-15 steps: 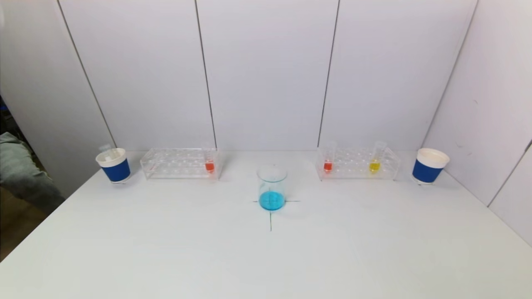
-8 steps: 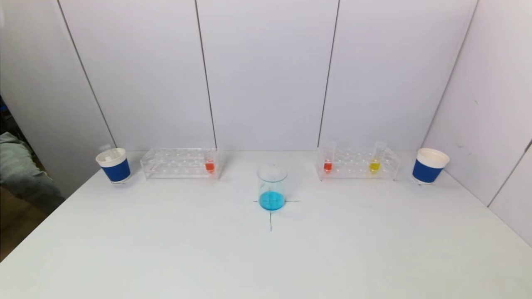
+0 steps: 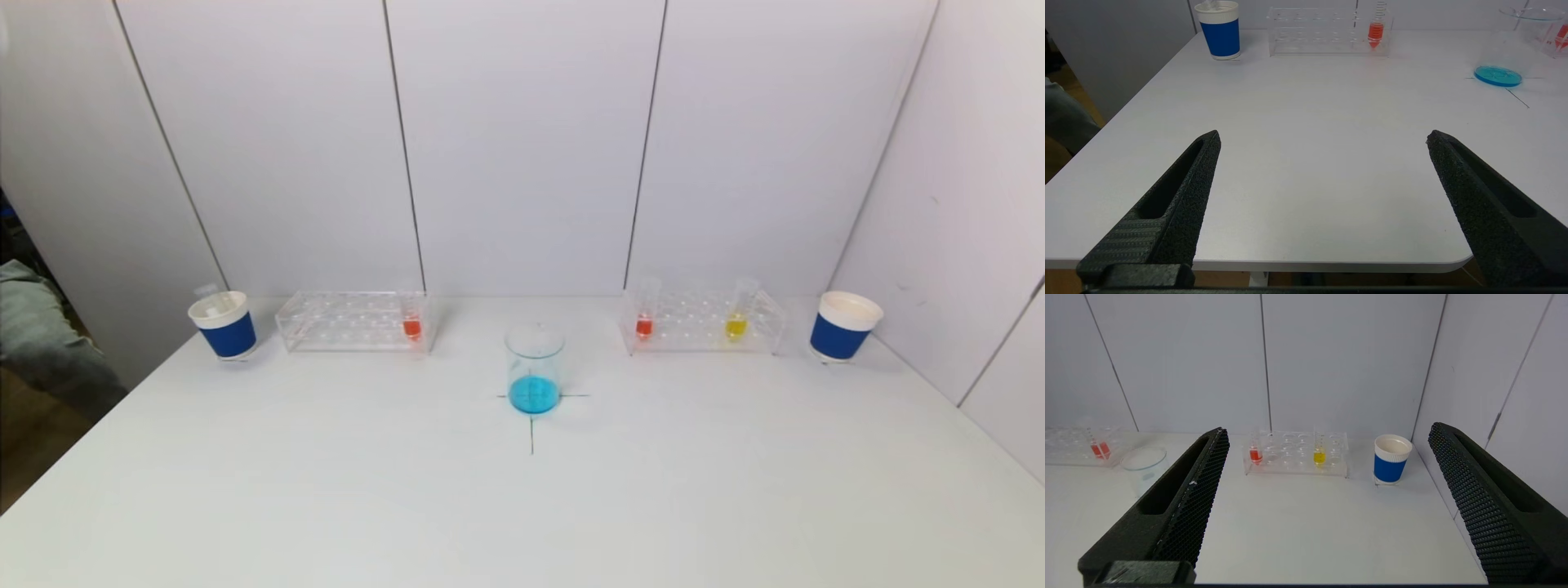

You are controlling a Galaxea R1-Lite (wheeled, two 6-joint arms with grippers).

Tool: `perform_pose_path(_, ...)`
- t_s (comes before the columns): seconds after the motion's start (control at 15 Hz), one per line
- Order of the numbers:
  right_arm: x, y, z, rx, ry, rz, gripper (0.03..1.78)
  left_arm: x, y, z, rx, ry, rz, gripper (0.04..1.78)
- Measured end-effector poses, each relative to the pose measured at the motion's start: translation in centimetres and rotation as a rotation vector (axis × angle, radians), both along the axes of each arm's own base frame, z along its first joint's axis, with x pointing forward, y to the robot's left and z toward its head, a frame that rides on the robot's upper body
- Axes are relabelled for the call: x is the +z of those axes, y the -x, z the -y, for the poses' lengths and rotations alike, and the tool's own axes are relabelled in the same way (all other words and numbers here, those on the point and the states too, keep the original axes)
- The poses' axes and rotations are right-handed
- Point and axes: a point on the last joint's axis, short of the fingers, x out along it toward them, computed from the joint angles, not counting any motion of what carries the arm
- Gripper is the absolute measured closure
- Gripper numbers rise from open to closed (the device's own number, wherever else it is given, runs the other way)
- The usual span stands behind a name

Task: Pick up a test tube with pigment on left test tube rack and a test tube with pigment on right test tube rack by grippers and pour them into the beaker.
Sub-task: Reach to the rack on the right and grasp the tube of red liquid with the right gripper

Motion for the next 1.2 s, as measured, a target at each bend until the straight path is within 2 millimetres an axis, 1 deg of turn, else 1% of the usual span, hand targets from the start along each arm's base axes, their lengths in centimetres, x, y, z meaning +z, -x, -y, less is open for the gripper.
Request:
perform_pose_path(0.2, 2.1, -4.8, -0.1, -0.003, 0.000, -0.039, 0.04, 0.0, 0.0, 0.0, 0.000, 0.000, 0.000, 0.06)
perform_pose_path(0.33, 2.6, -8.2, -0.6, -0.007, 0.003, -0.068, 0.04, 0.0, 0.0, 0.0, 0.000, 0.000, 0.000, 0.06)
perform_pose_path(0.47, 2.6, -11.6, -2.1, 0.003, 0.003, -0.079, 0.04, 0.0, 0.0, 0.0, 0.000, 0.000, 0.000, 0.06)
perform_pose_path(0.53, 2.4, -13.1, -3.3, 0.007, 0.003, -0.075, 0.04, 0.0, 0.0, 0.0, 0.000, 0.000, 0.000, 0.06)
perform_pose_path(0.67, 1.5, -15.6, -5.6, 0.001, -0.002, -0.075, 0.04, 0.0, 0.0, 0.0, 0.000, 0.000, 0.000, 0.06)
perform_pose_path(0.87, -0.3, -18.4, -8.4, -0.001, -0.003, -0.093, 0.04, 0.0, 0.0, 0.0, 0.000, 0.000, 0.000, 0.06)
perform_pose_path(1.0, -1.8, -20.0, -9.9, -0.004, 0.000, -0.107, 0.04, 0.0, 0.0, 0.0, 0.000, 0.000, 0.000, 0.06)
perform_pose_path(1.2, -4.3, -21.9, -11.6, -0.005, 0.009, -0.132, 0.04, 0.0, 0.0, 0.0, 0.000, 0.000, 0.000, 0.06)
